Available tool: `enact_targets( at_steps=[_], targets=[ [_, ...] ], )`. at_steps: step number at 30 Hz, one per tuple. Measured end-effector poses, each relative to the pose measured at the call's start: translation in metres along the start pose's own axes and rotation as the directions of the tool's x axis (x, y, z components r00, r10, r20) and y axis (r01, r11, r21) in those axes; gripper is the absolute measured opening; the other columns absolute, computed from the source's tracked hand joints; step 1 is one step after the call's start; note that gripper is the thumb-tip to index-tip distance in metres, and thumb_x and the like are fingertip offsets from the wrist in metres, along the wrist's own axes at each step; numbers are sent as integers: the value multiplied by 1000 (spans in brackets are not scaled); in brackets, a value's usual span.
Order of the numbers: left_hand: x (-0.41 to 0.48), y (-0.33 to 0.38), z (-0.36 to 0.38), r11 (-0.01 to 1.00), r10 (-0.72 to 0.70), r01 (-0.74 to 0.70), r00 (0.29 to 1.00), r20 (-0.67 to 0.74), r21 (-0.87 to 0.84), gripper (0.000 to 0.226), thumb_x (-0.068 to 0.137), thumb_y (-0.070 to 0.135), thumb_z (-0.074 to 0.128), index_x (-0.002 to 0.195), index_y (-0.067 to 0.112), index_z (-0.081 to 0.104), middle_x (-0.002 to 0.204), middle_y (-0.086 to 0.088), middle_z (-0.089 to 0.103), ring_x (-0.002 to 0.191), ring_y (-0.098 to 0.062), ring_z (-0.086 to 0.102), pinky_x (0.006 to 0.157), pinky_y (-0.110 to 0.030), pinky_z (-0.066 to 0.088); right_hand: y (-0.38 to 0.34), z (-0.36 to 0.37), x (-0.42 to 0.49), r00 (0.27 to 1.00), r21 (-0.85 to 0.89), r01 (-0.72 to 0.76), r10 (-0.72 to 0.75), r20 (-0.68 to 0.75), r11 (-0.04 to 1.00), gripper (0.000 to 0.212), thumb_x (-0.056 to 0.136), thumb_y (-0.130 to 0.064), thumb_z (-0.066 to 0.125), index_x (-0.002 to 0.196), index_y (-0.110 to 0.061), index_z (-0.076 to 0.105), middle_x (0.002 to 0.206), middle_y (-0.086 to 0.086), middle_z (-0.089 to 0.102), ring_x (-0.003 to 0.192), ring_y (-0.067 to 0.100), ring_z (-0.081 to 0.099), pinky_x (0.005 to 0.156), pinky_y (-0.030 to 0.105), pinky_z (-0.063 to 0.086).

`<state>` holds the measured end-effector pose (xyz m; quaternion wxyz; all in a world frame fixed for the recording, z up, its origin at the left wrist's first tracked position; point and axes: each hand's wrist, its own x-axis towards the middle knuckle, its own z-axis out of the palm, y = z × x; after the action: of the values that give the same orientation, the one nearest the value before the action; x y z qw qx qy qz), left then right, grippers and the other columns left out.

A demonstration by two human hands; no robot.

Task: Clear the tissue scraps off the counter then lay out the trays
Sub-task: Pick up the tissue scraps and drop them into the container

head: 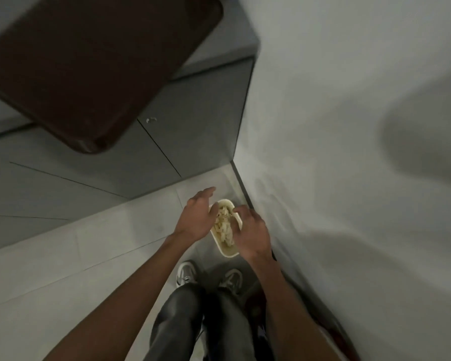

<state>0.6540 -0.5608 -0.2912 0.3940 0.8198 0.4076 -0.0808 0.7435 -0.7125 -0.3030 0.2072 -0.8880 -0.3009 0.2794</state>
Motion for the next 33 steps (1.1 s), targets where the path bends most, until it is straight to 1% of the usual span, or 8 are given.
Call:
enact_targets(
  at_steps=[6, 9, 11, 17, 21, 24, 29, 33],
  targets=[
    [-94, 81, -113, 998, 21, -32, 983, -182, -56, 47, 103, 37, 53, 149, 24, 48, 148, 1, 55, 135, -19, 52, 114, -38, 43, -99, -130, -48, 988, 33, 140, -138, -66, 990, 25, 106, -46, 46, 129, -38, 52, 130, -8, 62, 111, 12, 59, 87, 26, 50],
    [-127, 98, -160, 996, 20, -41, 963, -267, -75, 46, 104, 37, 53, 148, 27, 49, 147, 4, 56, 134, -18, 53, 113, -33, 42, -140, -171, -60, 971, 22, 214, -210, -118, 977, 29, 107, -47, 45, 132, -37, 54, 132, -14, 62, 110, 1, 54, 89, 14, 38],
    [-145, 105, -190, 993, 24, -60, 950, -310, -106, 45, 104, 37, 54, 148, 29, 49, 146, 6, 57, 132, -17, 55, 111, -30, 42, -166, -191, -60, 962, 35, 244, -237, -134, 969, 33, 107, -49, 46, 135, -36, 55, 133, -16, 62, 112, -1, 54, 92, 10, 36],
    [-165, 85, -264, 984, -38, -40, 909, -416, -176, 46, 100, 26, 61, 145, 29, 52, 142, 10, 60, 128, -12, 58, 103, -19, 41, -230, -211, -48, 950, 19, 303, -301, -85, 953, 36, 105, -50, 45, 139, -40, 52, 140, -16, 57, 126, 6, 53, 103, 25, 43],
    [-153, 64, -313, 969, -65, -55, 883, -466, -241, 40, 100, 25, 61, 139, 30, 55, 131, 13, 65, 119, -7, 62, 99, -24, 49, -272, -208, -30, 954, 43, 290, -285, -90, 956, 35, 105, -49, 50, 138, -37, 55, 137, -13, 59, 118, 8, 57, 92, 22, 43],
    [-138, 49, -349, 972, -50, -67, 875, -482, -224, 39, 101, 27, 61, 140, 27, 56, 128, 15, 65, 116, -3, 62, 96, -19, 48, -307, -205, -15, 955, 69, 284, -275, -113, 956, 33, 106, -46, 52, 136, -36, 56, 133, -11, 61, 107, 7, 60, 84, 20, 42],
    [-108, 27, -400, 973, -51, -62, 881, -470, -222, 38, 100, 25, 63, 138, 27, 57, 124, 13, 68, 110, -1, 64, 91, -13, 47, -354, -200, 11, 961, 102, 246, -229, -153, 964, 28, 104, -51, 51, 131, -44, 53, 127, -12, 63, 109, 8, 61, 84, 21, 46],
    [-83, 14, -432, 975, -38, -68, 887, -460, -213, 37, 100, 22, 63, 136, 29, 58, 126, 12, 67, 108, 3, 63, 85, -2, 41, -385, -201, 35, 963, 118, 230, -208, -169, 966, 25, 105, -47, 53, 130, -42, 55, 124, -12, 64, 109, 8, 61, 84, 18, 45]
  ],
)
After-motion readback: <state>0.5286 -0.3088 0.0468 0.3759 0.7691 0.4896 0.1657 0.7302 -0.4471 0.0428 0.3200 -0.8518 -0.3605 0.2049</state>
